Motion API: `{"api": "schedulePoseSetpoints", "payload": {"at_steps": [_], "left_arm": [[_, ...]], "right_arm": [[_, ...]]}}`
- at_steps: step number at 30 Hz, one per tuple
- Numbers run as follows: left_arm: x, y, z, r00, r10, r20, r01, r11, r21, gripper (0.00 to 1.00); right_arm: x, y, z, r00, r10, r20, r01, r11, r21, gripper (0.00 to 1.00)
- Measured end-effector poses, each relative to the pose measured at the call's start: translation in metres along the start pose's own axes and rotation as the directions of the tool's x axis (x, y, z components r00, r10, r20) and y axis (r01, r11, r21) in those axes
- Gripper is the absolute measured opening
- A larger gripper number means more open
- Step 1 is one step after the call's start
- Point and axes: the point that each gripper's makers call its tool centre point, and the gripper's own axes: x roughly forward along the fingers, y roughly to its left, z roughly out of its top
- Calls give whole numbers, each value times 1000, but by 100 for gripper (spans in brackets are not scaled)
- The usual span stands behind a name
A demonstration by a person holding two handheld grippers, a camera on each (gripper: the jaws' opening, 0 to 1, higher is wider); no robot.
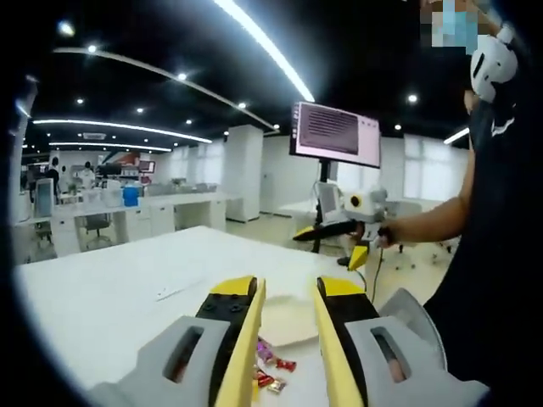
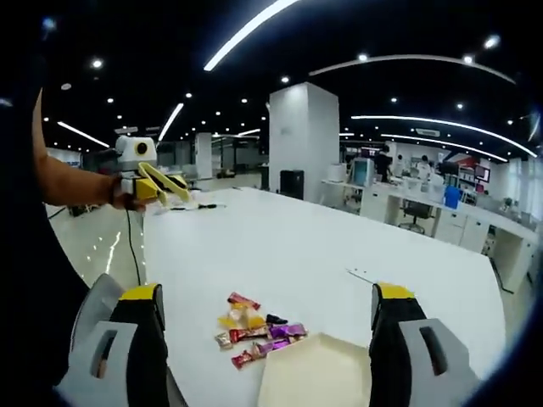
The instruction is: Place the target food into the container with the food tongs after gripping and lifting it, then release it inside without dropping or visibly crushing the food.
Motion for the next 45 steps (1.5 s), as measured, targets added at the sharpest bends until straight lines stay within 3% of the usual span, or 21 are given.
{"api": "schedulePoseSetpoints", "payload": {"at_steps": [4, 8, 12, 17, 19, 20, 21, 22, 26, 29, 31, 33, 35, 36, 37, 41, 45], "left_arm": [[-3, 3, 0, 998, 66, 20, -66, 998, 20, 24], [-6, 5, -9, 994, 111, -10, -111, 993, 35, 24], [-11, 13, -17, 993, 121, -10, -121, 992, 21, 24], [-14, 25, -25, 993, 110, -37, -108, 993, 47, 24], [-20, 43, -22, 976, 215, -26, -208, 963, 172, 24], [-25, 49, -27, 966, 256, -39, -246, 952, 181, 24], [-25, 42, -26, 976, 218, -22, -213, 968, 130, 24], [-31, 45, -27, 977, 214, -6, -212, 970, 121, 23], [-38, 46, -37, 982, 187, -17, -185, 979, 91, 23], [-39, 54, -51, 981, 193, -33, -189, 977, 97, 24], [-35, 61, -57, 980, 201, -7, -199, 976, 84, 24], [-31, 70, -70, 972, 232, -32, -229, 970, 75, 24], [-24, 73, -79, 971, 239, -25, -239, 971, 9, 24], [-21, 74, -83, 971, 236, -27, -236, 971, 29, 24], [-18, 74, -87, 972, 231, -37, -230, 973, 32, 24], [-10, 76, -108, 976, 192, -104, -187, 981, 57, 23], [-3, 76, -119, 979, 146, -139, -133, 986, 102, 24]], "right_arm": [[-2, -7, -17, 999, -10, -49, 10, 1000, -3, 100], [-11, -16, -21, 998, -63, -15, 63, 998, 1, 100], [-19, -20, -26, 996, -87, -4, 87, 996, -4, 100], [-26, -24, -38, 986, -169, 14, 168, 984, 58, 100], [-22, -15, -44, 988, -154, 30, 151, 985, 86, 100], [-20, -15, -50, 985, -171, 19, 170, 983, 64, 100], [-21, -19, -58, 977, -211, -21, 212, 977, 31, 100], [-22, -17, -68, 971, -231, -67, 235, 971, 45, 100], [-20, -10, -75, 958, -284, -42, 287, 955, 78, 100], [-15, -8, -96, 946, -312, -90, 316, 948, 29, 100], [-14, -8, -105, 940, -325, -102, 327, 945, 2, 100], [-14, -3, -112, 947, -303, -106, 308, 951, 32, 100], [-14, 4, -118, 956, -263, -126, 276, 956, 97, 100], [-12, 9, -116, 965, -242, -100, 255, 957, 141, 99], [-13, 10, -116, 966, -239, -95, 251, 959, 134, 99], [-15, 7, -126, 958, -265, -114, 278, 954, 115, 100], [-19, 1, -123, 951, -298, -81, 306, 944, 122, 100]]}}
